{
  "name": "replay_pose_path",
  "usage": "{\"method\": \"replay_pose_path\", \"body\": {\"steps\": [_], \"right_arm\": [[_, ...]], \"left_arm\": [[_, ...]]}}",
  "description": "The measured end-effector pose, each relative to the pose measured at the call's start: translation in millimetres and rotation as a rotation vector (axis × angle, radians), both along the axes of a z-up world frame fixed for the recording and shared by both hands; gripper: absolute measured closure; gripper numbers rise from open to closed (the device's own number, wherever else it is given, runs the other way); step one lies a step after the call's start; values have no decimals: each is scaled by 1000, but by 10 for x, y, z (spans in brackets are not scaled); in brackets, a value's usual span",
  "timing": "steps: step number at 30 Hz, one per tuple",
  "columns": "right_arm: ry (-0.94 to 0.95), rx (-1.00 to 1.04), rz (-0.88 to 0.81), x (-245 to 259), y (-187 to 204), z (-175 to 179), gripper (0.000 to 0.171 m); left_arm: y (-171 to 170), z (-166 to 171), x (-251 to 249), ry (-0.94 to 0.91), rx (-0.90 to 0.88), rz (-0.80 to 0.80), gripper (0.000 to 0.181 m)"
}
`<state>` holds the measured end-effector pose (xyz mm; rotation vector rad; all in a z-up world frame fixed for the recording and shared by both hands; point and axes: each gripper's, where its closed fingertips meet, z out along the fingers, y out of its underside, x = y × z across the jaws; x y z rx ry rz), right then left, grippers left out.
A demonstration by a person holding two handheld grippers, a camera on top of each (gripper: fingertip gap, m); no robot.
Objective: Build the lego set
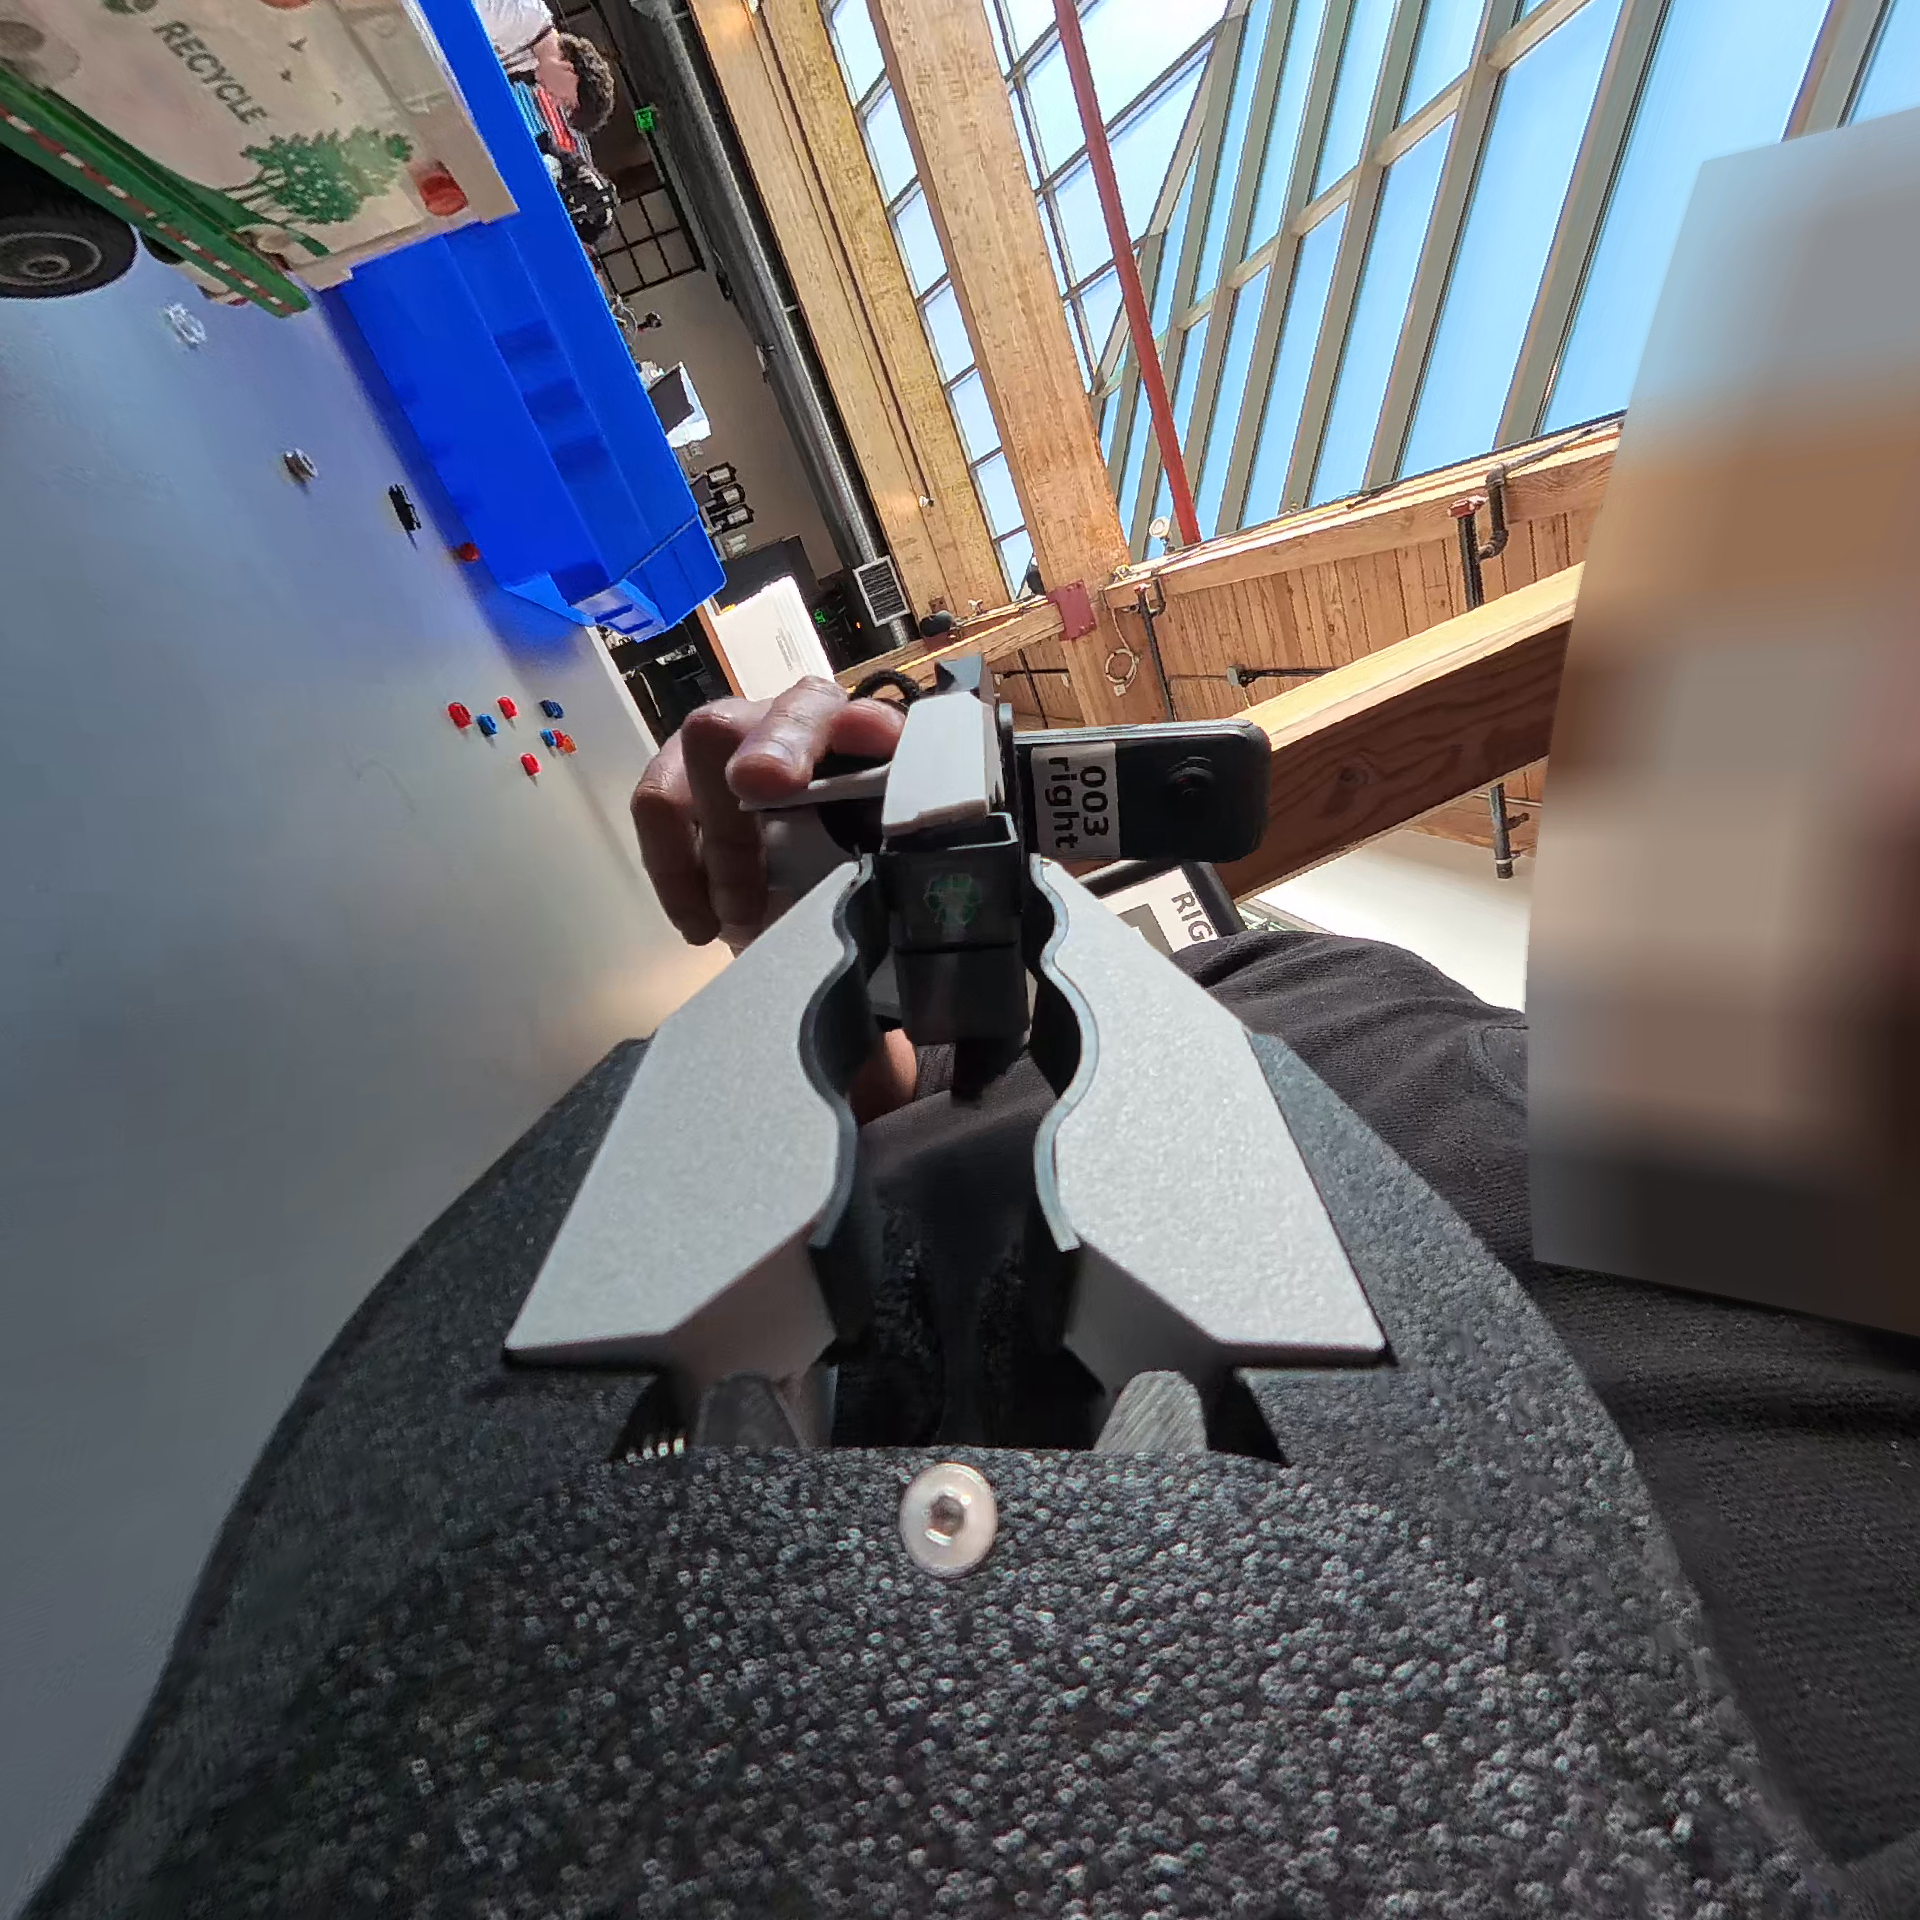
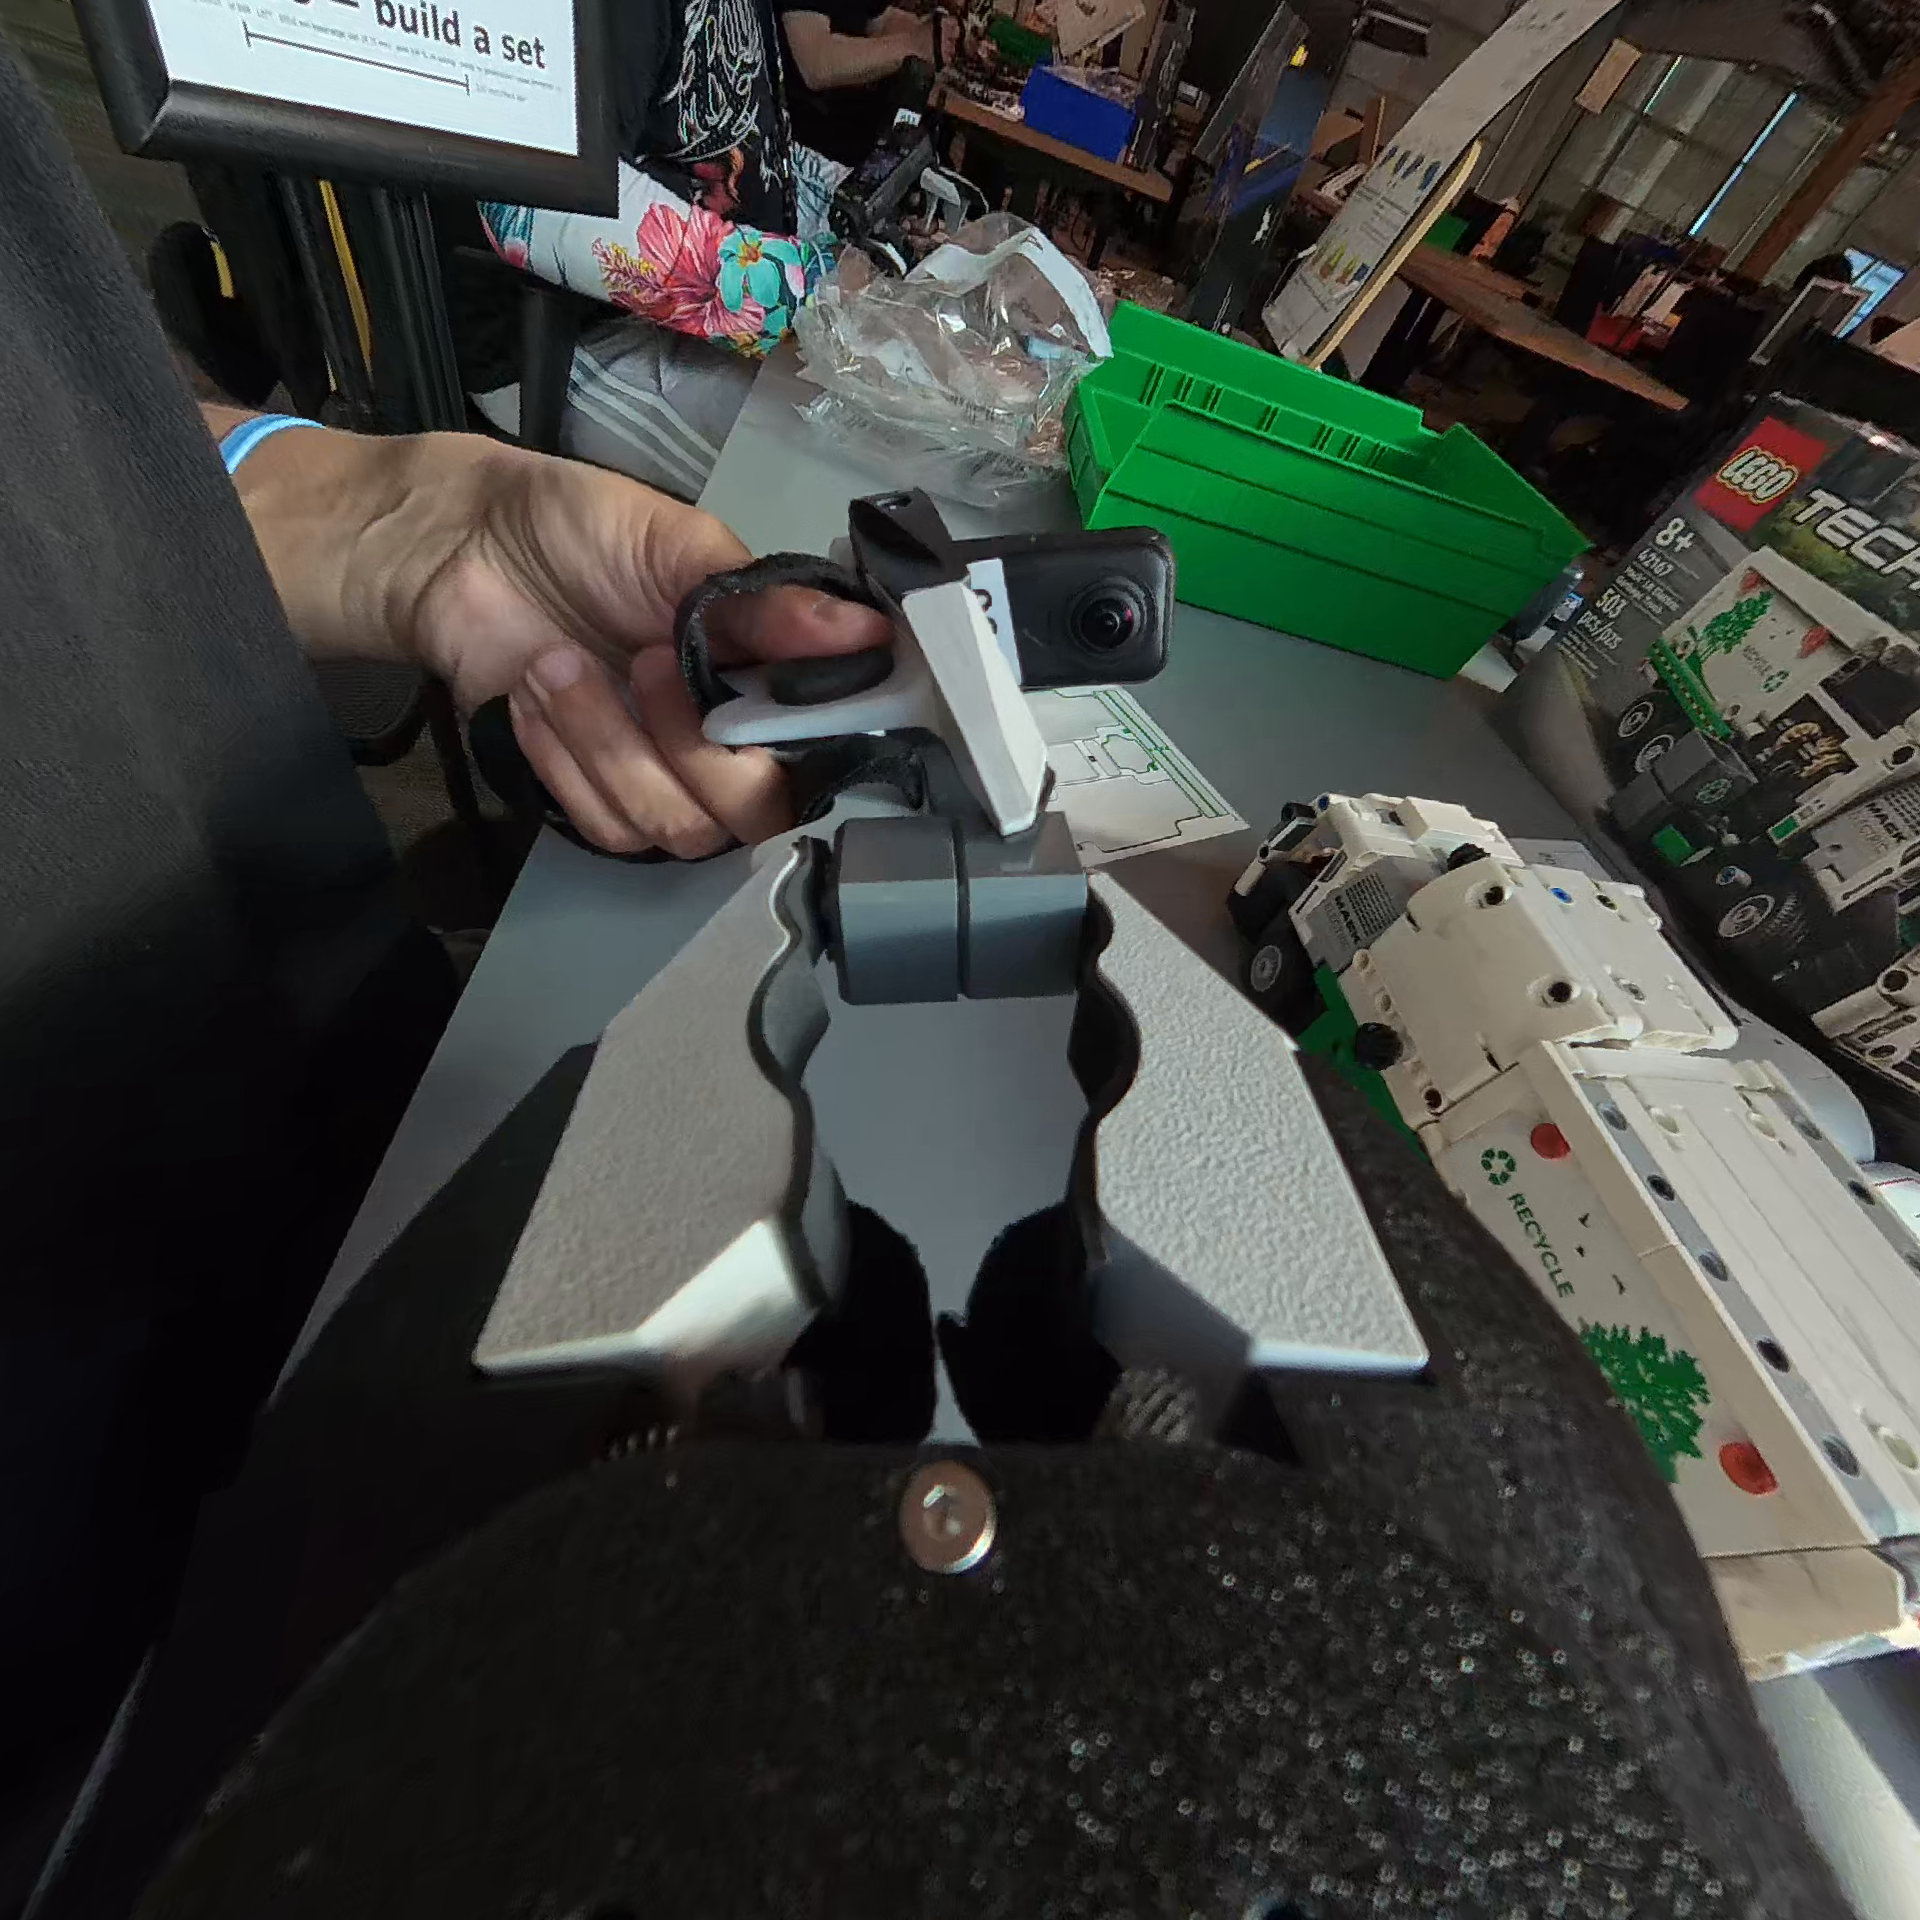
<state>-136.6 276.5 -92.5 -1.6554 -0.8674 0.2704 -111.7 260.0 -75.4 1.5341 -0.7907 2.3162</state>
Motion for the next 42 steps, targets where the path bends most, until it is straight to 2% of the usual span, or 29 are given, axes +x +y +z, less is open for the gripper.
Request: {"method": "replay_pose_path", "body": {"steps": [5, 8, 14, 17, 23, 26, 29, 33, 35, 40, 42], "right_arm": [[-10, 11, 12, -19, -5, 4, 126], [38, -69, -3, -18, 17, 3, 124], [-136, 13, -103, 33, 32, -32, 126], [-131, -52, -65, 40, -16, -91, 127], [-104, -32, -36, 57, -44, -103, 128], [-19, -33, -44, 60, -16, -99, 125], [116, -97, -62, 173, -20, -104, 122], [371, -299, -107, 395, 43, -187, 118], [494, -419, -127, 415, 108, -256, 118], [859, -606, -7, 252, 216, -58, 122], [867, -675, 0, 206, 250, -89, 123]], "left_arm": [[-10, 0, -22, -7, -3, -13, 158], [23, -5, -20, -14, 4, -2, 158], [7, -25, 23, -13, 42, 20, 158], [-28, -72, 34, 19, 79, 6, 158], [-72, -97, 54, 55, 143, 3, 157], [-45, -106, 64, 68, 200, 18, 158], [48, -166, 96, 88, 428, 112, 158], [387, -362, 75, 201, 992, 324, 158], [474, -386, 58, 234, 1223, 373, 157], [455, -416, 56, 216, 1587, 393, 157], [472, -446, 44, 221, 1687, 404, 157]]}}
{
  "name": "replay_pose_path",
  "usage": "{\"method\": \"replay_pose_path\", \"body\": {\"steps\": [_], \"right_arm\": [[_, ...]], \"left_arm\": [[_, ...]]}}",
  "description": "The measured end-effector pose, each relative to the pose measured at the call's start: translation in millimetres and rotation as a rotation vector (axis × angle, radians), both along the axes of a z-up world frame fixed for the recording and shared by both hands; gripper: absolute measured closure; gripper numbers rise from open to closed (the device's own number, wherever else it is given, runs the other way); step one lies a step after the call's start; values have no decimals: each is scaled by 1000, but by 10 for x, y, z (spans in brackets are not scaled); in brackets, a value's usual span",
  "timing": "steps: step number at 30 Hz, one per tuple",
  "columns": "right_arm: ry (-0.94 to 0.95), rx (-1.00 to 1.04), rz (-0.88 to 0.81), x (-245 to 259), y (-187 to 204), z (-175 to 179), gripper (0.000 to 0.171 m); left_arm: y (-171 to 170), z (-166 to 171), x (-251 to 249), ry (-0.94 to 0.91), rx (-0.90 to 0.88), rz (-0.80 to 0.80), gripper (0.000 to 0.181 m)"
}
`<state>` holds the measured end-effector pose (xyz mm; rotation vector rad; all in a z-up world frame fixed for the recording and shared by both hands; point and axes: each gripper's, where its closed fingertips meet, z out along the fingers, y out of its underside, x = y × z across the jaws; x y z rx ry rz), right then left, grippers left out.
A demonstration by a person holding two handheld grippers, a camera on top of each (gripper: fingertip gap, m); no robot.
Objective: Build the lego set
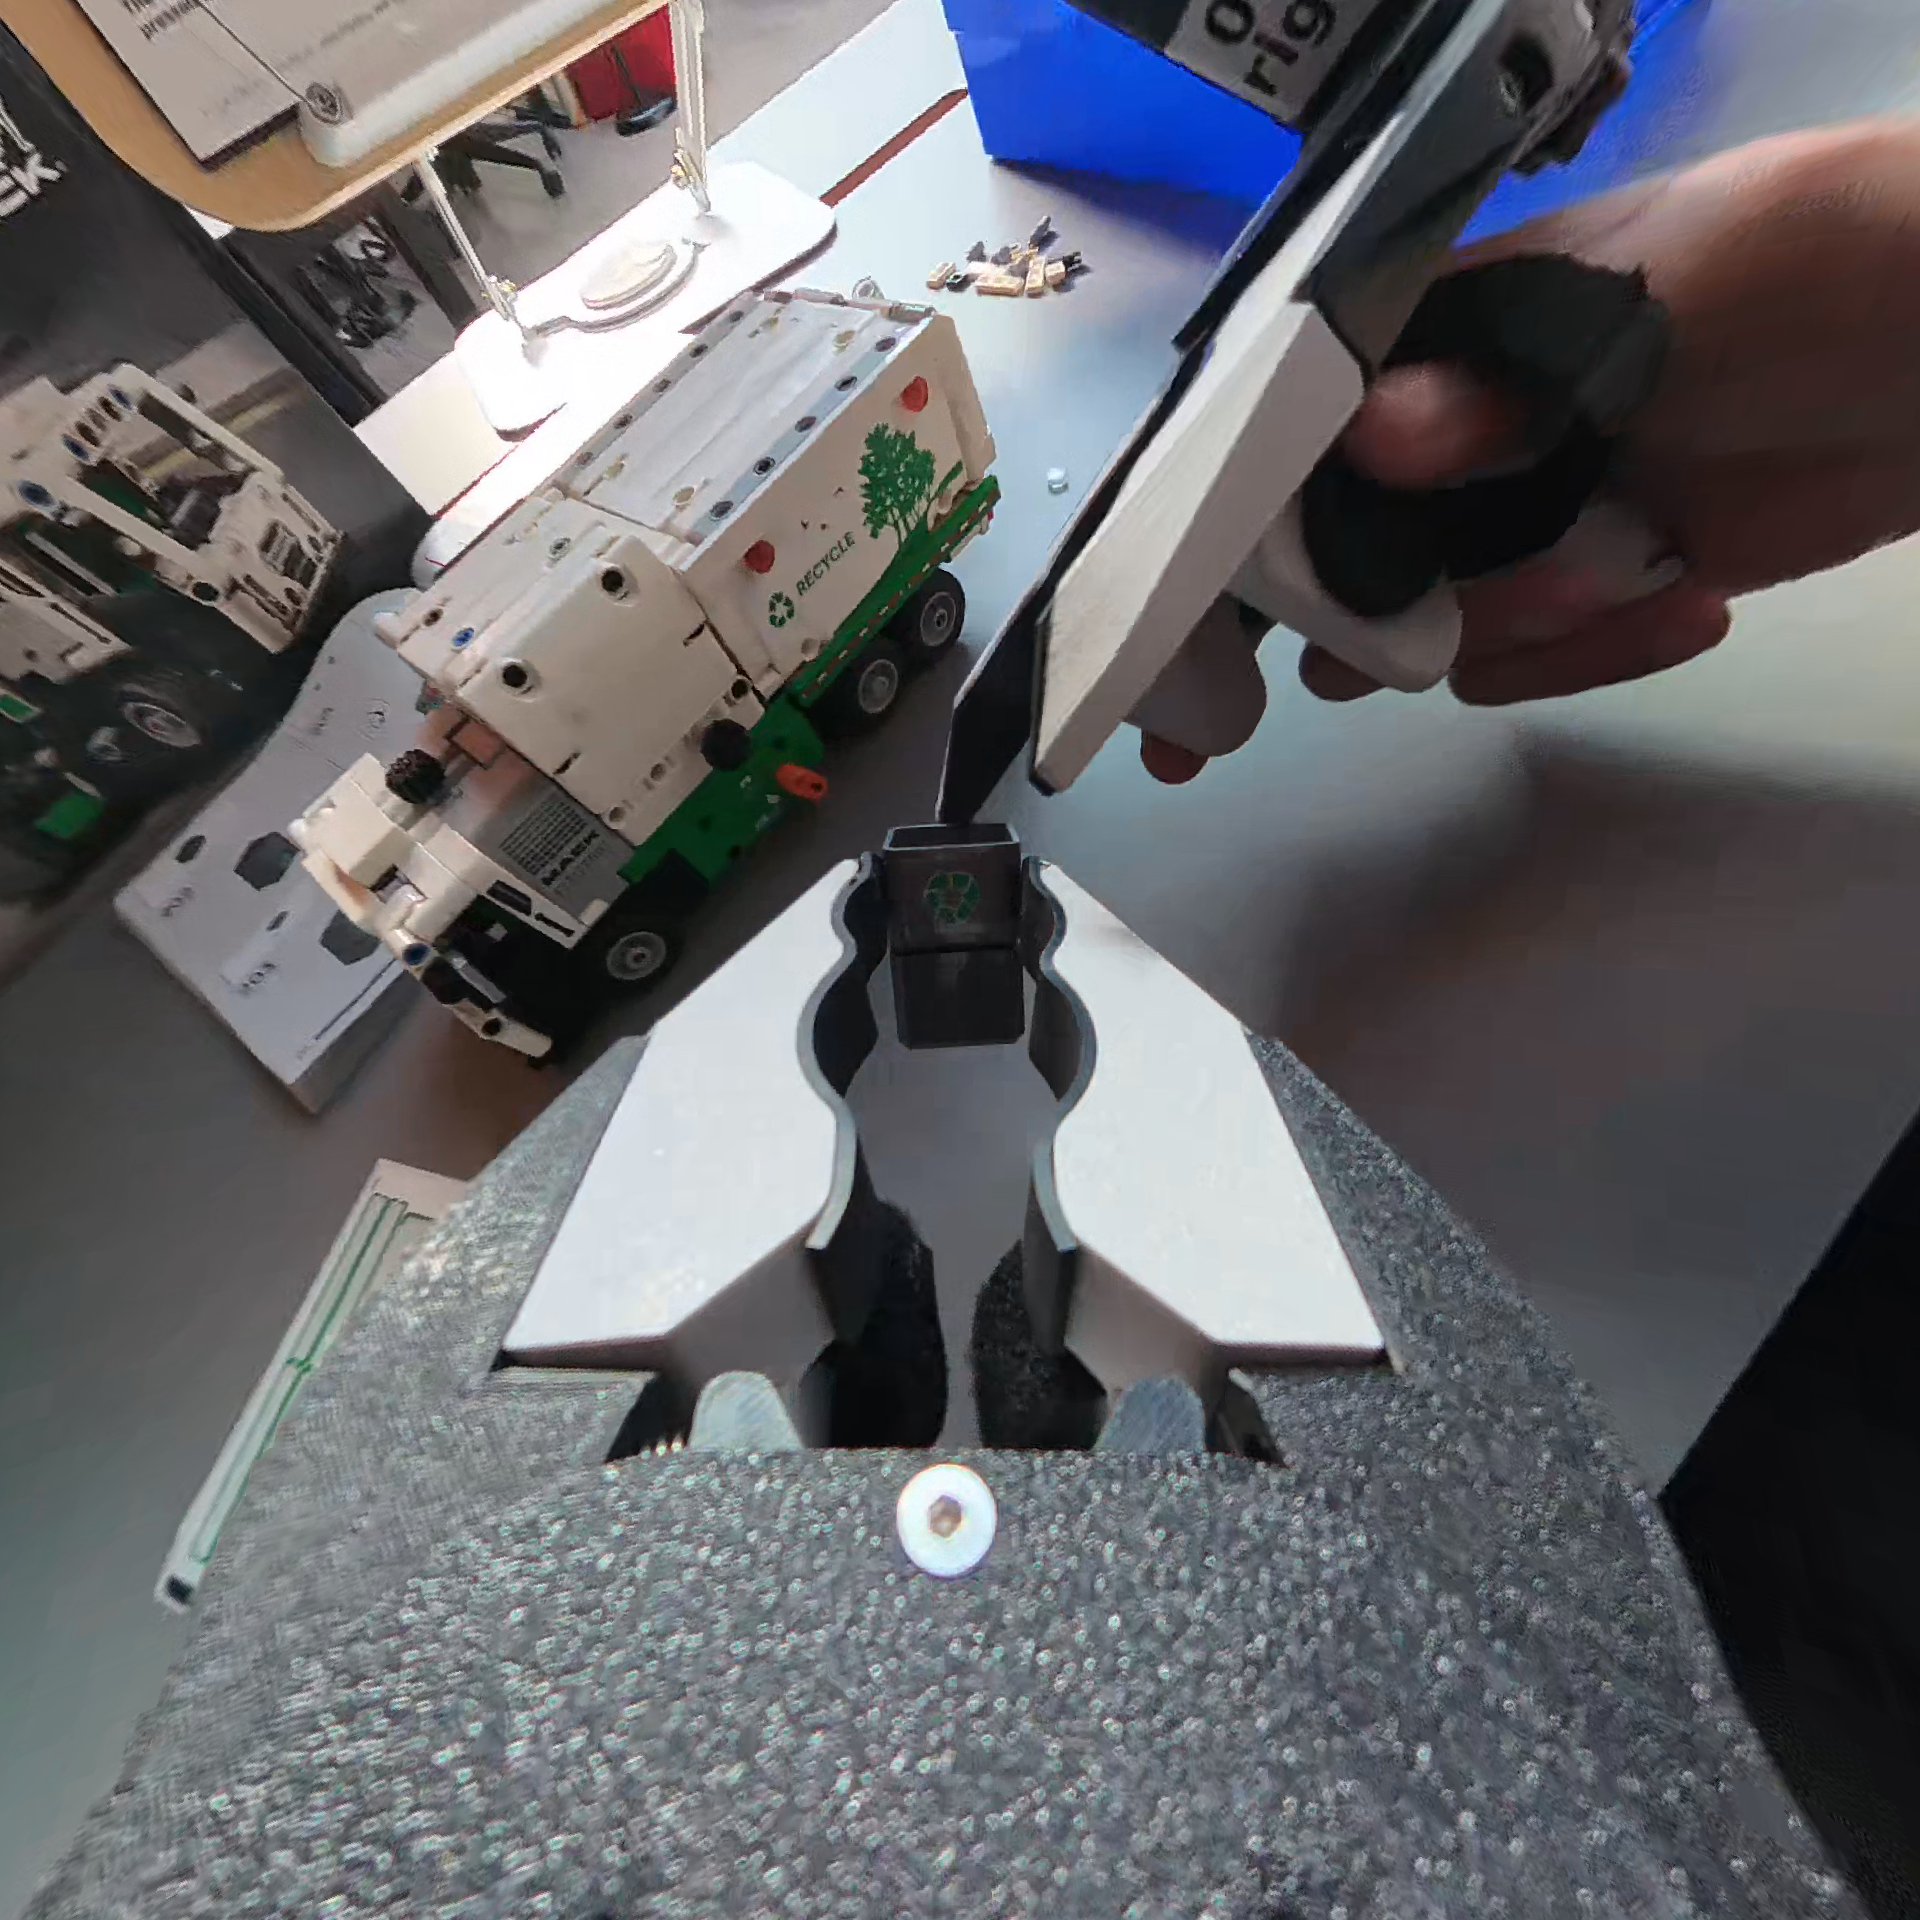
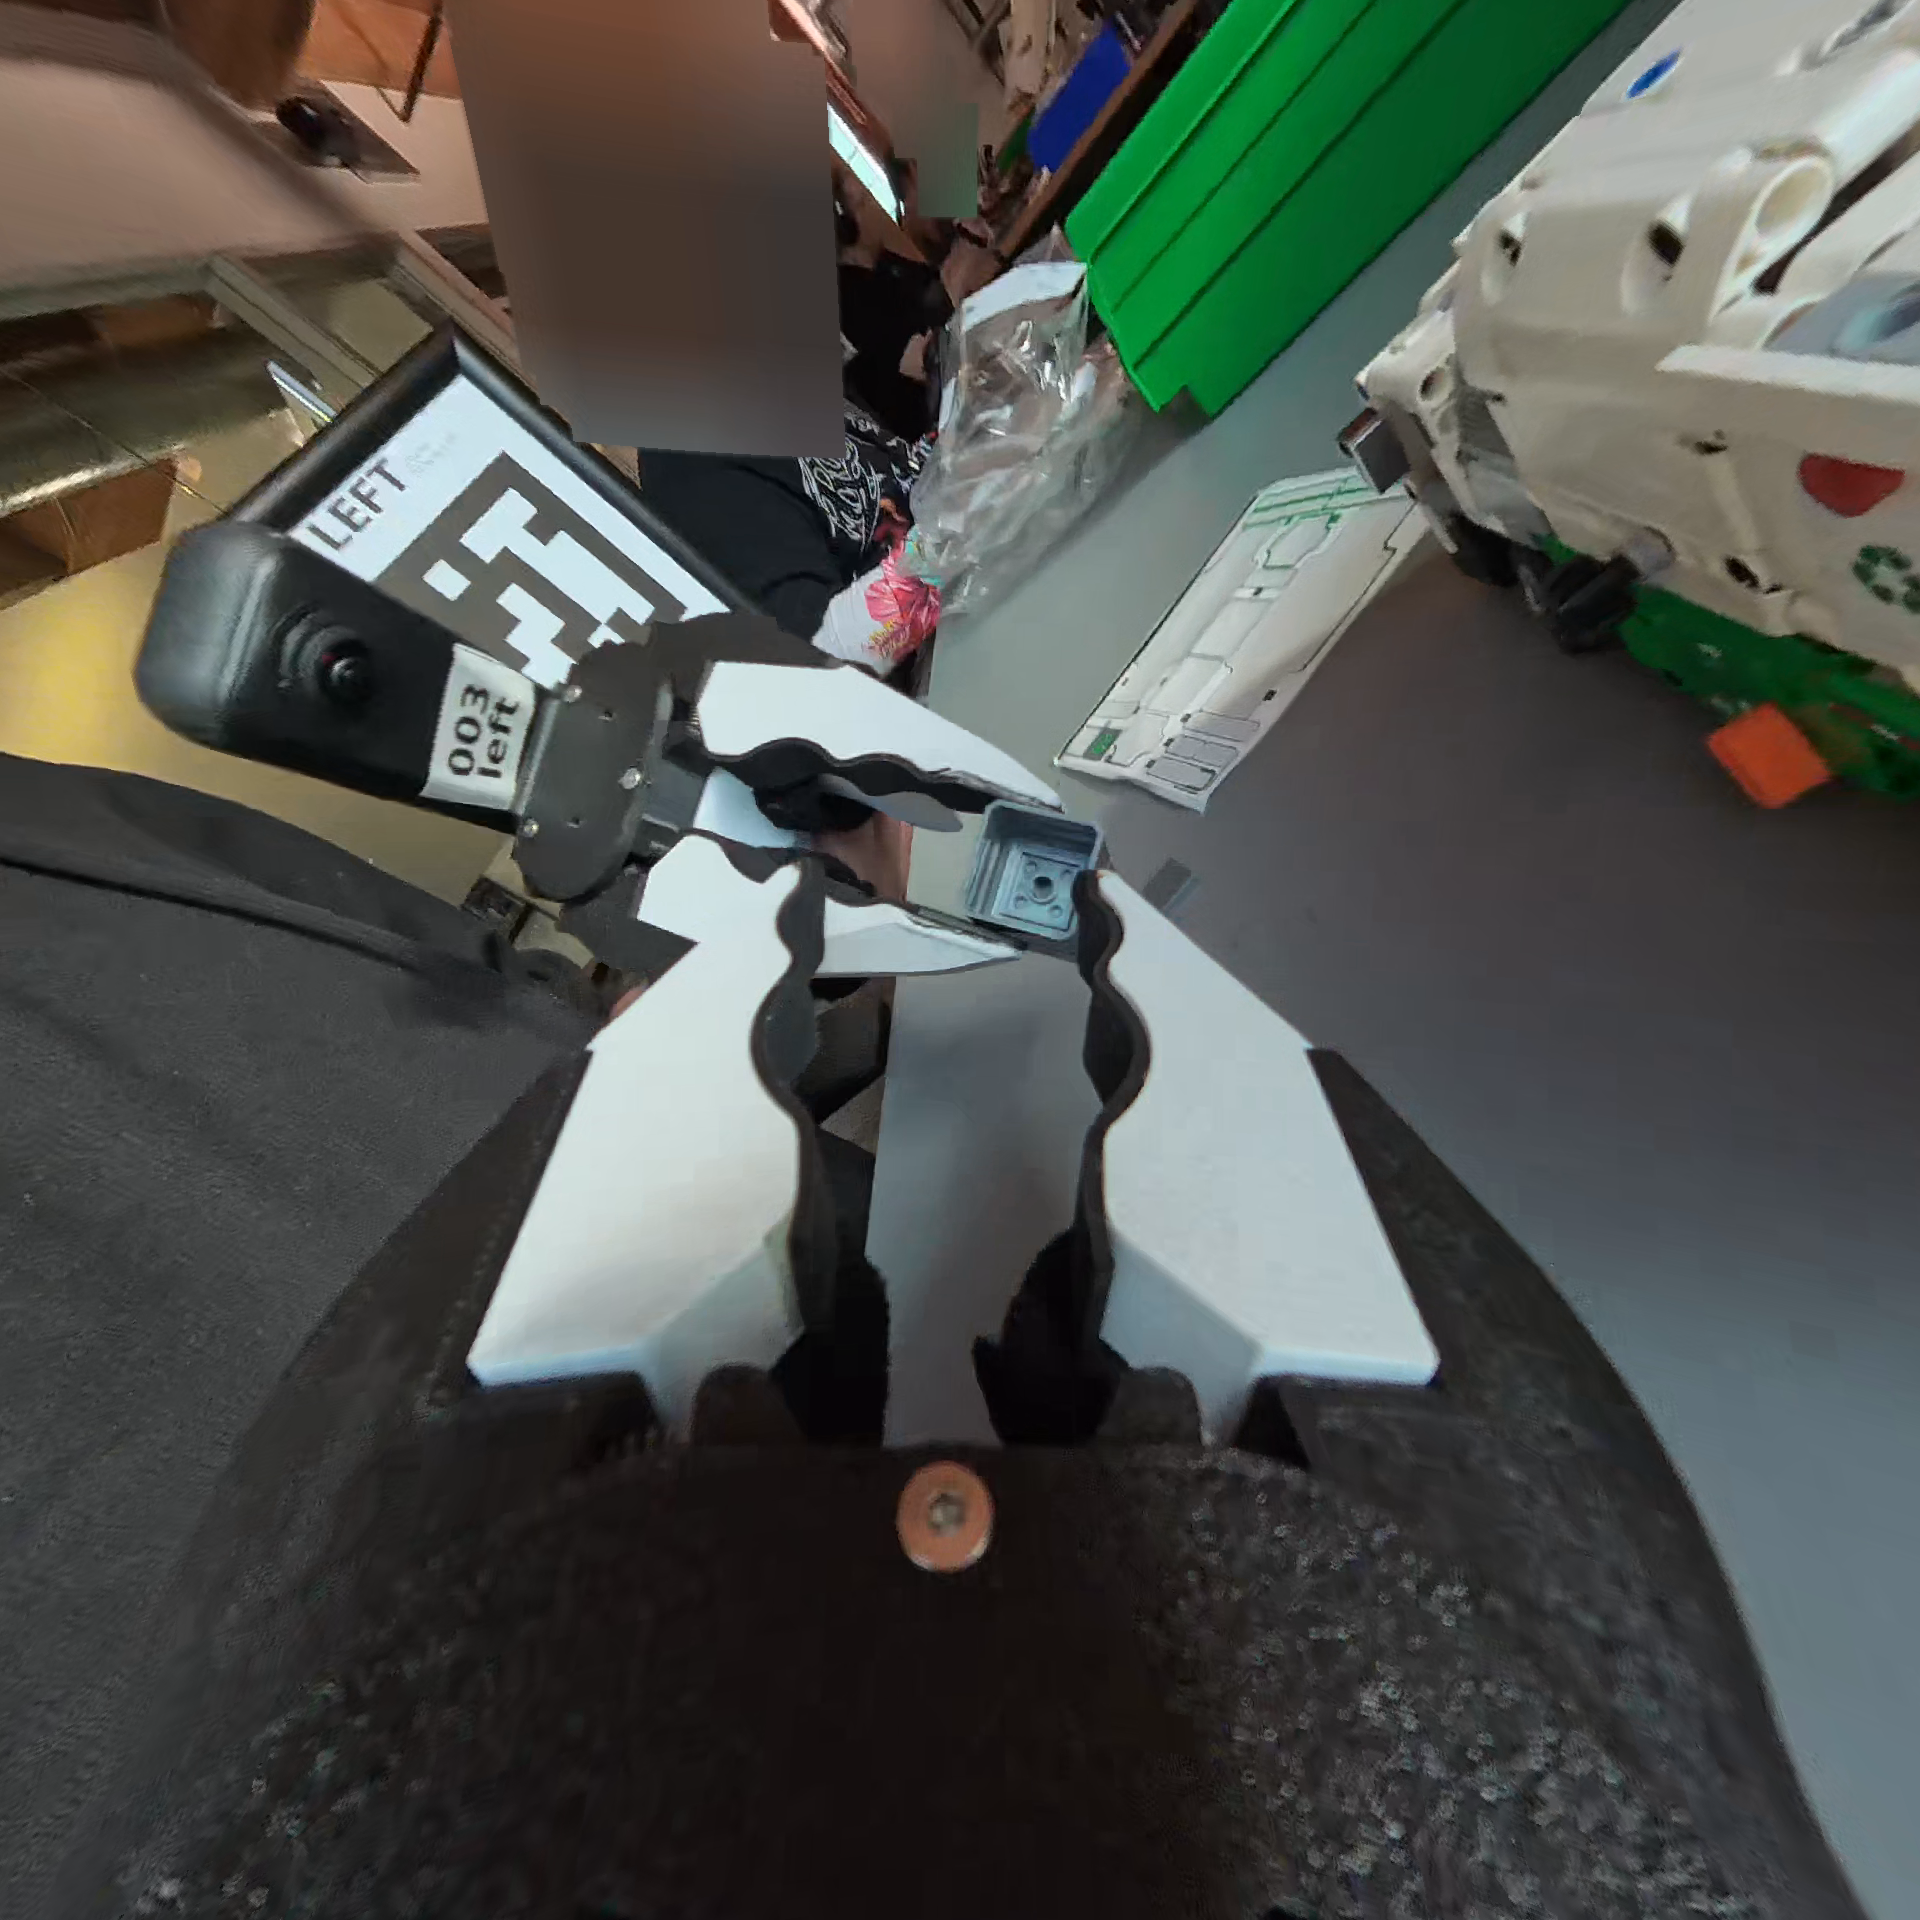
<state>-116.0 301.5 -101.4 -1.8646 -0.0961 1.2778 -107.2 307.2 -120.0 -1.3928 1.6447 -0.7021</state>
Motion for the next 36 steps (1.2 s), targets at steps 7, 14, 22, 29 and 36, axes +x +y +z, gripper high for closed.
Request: {"method": "replay_pose_path", "body": {"steps": [7, 14, 22, 29, 36], "right_arm": [[-199, -16, -47, -24, 102, -124, 134], [-228, -18, -104, 26, 186, -128, 126], [-182, -24, -20, -132, 201, -126, 145], [-211, -24, -37, -89, 291, -168, 146], [-105, 3, -47, -38, 348, -66, 146]], "left_arm": [[33, 27, -31, -12, 192, 25, 158], [44, 64, -51, -49, 209, 41, 158], [65, 107, -36, -107, 177, 50, 158], [143, 68, -48, -129, 129, 61, 157], [266, -54, -103, -73, 187, 63, 147]]}}
